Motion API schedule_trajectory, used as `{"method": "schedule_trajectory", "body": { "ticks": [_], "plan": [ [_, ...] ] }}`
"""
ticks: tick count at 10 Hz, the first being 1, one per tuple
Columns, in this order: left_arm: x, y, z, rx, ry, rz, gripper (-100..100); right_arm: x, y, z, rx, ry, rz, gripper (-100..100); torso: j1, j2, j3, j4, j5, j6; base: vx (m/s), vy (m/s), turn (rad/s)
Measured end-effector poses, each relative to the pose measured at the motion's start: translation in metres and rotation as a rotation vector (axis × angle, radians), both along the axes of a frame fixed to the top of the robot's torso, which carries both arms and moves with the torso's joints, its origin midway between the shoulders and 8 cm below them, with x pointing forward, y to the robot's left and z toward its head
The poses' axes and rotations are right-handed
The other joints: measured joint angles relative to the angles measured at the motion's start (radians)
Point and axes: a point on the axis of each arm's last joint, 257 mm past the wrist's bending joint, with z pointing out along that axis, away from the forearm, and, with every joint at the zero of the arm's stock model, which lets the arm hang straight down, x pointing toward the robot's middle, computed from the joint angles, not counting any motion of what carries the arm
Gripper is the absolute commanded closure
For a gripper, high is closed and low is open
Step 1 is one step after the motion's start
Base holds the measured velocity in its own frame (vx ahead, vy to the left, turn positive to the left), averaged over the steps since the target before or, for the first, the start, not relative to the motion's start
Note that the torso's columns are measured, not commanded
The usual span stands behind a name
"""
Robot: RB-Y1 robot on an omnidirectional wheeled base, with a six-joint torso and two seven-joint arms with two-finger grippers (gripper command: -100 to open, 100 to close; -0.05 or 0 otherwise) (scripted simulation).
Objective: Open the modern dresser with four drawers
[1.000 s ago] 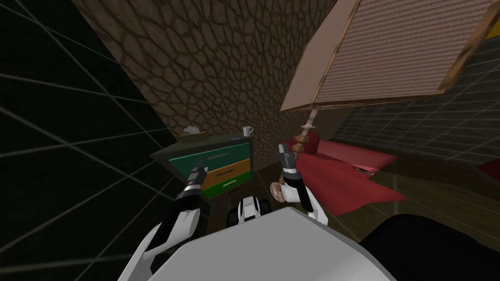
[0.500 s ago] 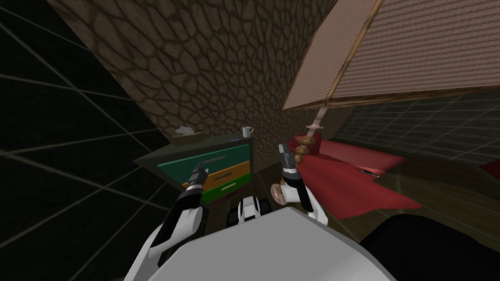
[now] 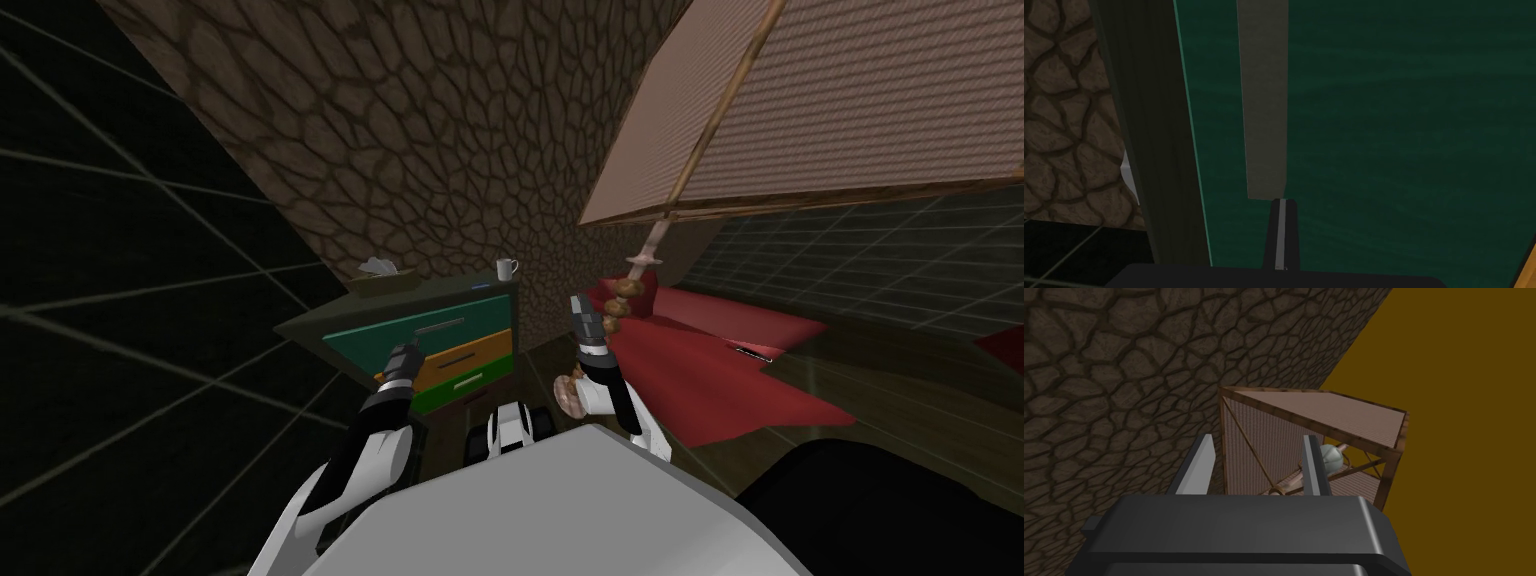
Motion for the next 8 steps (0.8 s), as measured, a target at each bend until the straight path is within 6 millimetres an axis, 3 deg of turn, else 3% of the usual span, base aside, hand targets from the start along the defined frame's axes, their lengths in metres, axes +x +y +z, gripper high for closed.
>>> {"method": "schedule_trajectory", "body": {
  "ticks": [3, 4, 8],
  "plan": [
    [-0.0046, -0.002, 0.0038, 0.0, -0.002, -0.004, 100, 0.0, 0.0, 0.0, 0.0, 0.0, 0.0, 0, 0.001, -0.004, -0.003, -0.001, 0.0, 0.0, -0.178, -0.04, 0.01],
    [-0.0048, -0.002, 0.0039, 0.0, -0.002, -0.004, -100, 0.0, 0.0, 0.0, 0.0, 0.0, 0.0, 0, 0.003, -0.012, -0.007, -0.003, 0.001, 0.0, -0.013, -0.005, -0.003],
    [-0.0042, -0.0024, 0.0069, 0.07, 0.011, -0.037, -100, -0.0001, -0.0001, -0.0001, 0.0, 0.0, 0.0, 0, 0.002, -0.008, -0.005, -0.002, 0.001, 0.0, 0.067, 0.01, -0.005]
  ]
}}
